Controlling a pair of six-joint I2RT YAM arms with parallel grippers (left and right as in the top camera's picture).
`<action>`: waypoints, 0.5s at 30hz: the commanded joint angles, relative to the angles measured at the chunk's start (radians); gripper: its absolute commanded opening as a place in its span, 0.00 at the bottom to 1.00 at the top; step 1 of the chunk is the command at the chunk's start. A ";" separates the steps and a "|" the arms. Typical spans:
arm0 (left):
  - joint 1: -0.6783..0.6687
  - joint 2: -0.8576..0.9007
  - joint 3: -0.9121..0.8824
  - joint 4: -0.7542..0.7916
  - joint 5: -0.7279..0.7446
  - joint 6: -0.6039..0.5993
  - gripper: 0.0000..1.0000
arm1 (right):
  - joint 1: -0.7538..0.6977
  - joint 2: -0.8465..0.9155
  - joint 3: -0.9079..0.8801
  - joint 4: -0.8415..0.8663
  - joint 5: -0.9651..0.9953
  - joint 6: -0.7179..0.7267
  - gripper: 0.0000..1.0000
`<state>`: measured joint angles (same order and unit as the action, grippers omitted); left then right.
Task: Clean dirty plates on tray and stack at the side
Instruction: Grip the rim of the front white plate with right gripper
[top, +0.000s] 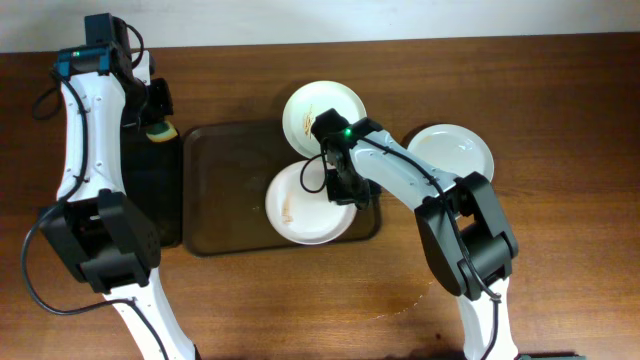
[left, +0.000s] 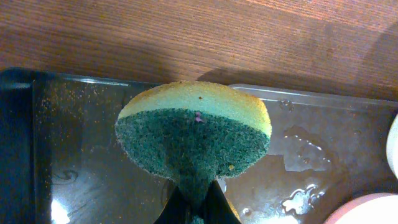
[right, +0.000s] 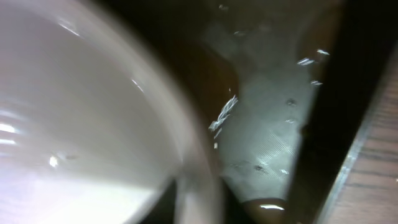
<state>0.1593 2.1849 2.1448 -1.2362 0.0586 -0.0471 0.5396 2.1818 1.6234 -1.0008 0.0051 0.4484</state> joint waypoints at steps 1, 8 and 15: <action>0.001 0.009 -0.003 0.002 -0.003 -0.006 0.01 | 0.064 0.029 -0.011 0.067 -0.103 -0.005 0.04; -0.006 0.009 -0.003 -0.067 0.084 0.012 0.01 | 0.135 0.049 -0.011 0.329 -0.100 0.134 0.04; -0.090 0.009 -0.004 -0.197 0.207 0.132 0.01 | 0.117 0.053 -0.011 0.348 -0.231 0.139 0.29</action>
<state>0.1101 2.1849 2.1445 -1.4036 0.2119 0.0345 0.6579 2.2097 1.6203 -0.6357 -0.1528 0.5762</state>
